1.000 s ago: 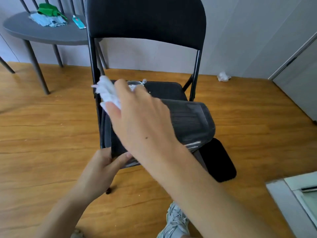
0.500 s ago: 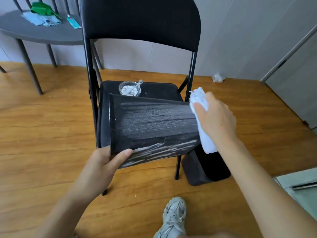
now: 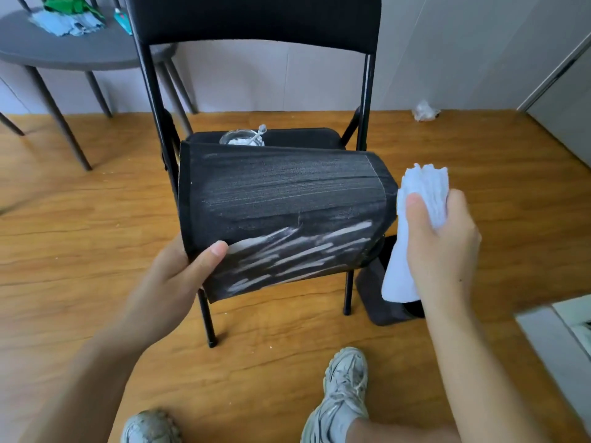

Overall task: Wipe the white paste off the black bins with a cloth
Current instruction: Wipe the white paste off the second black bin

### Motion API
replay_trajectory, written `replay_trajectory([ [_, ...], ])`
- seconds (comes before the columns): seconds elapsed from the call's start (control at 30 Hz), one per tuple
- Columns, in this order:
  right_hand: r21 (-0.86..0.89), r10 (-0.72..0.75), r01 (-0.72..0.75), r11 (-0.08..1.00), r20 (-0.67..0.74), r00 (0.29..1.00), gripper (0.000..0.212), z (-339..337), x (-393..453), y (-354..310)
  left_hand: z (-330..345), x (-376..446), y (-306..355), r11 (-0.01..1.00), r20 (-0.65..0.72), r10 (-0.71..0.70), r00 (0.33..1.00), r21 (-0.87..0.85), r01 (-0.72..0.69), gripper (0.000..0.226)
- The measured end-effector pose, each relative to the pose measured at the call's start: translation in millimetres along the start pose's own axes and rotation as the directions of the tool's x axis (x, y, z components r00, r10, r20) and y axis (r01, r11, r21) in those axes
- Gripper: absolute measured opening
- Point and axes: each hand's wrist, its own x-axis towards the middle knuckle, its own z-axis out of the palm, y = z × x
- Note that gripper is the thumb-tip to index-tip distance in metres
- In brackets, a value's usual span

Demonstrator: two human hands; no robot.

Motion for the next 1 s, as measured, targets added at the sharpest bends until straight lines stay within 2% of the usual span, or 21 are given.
replay_trajectory([
  [0.13, 0.211, 0.042, -0.039, 0.977, -0.010, 0.999, 0.014, 9.2, 3.7, -3.2, 5.3, 8.7, 2.6, 0.998, -0.110, -0.039, 0.993, -0.061, 0.033, 0.027],
  [0.23, 0.262, 0.061, -0.059, 0.963, 0.000, 0.998, 0.011, 11.1, 5.9, -0.9, 8.9, 18.1, 3.9, 0.976, -0.191, -0.142, 0.971, -0.190, 0.106, 0.031],
  [0.33, 0.289, 0.088, -0.090, 0.953, 0.020, 0.996, 0.012, 11.4, 6.7, 3.8, 10.6, 28.2, 4.0, 0.972, -0.241, -0.182, 0.953, -0.191, 0.137, 0.027],
  [0.47, 0.322, 0.088, -0.082, 0.943, -0.002, 0.996, 0.007, 6.1, 8.8, 8.1, 16.0, 37.3, 10.9, 0.978, -0.375, -0.148, 0.915, -0.191, 0.080, 0.030],
  [0.57, 0.347, 0.081, -0.064, 0.936, -0.034, 0.996, 0.005, 0.7, 10.3, 12.0, 16.7, 32.8, 15.8, 0.937, -0.467, -0.203, 0.860, -0.349, 0.032, 0.032],
  [0.67, 0.358, 0.059, -0.050, 0.932, -0.015, 0.998, 0.005, -4.0, 12.5, 14.0, 13.4, 22.3, 13.1, 0.885, -0.454, -0.295, 0.841, -0.462, 0.061, 0.033],
  [0.87, 0.233, 0.010, -0.041, 0.972, 0.133, 0.991, 0.008, -0.4, 7.6, 21.1, 19.7, 18.5, -4.6, 0.821, -0.399, -0.471, 0.787, -0.526, 0.224, 0.024],
  [1.0, 0.169, -0.052, 0.028, 0.985, 0.139, 0.989, 0.018, 7.0, 1.5, 19.3, 18.5, 29.9, -10.4, 0.795, -0.379, -0.515, 0.769, -0.546, 0.263, 0.024],
])
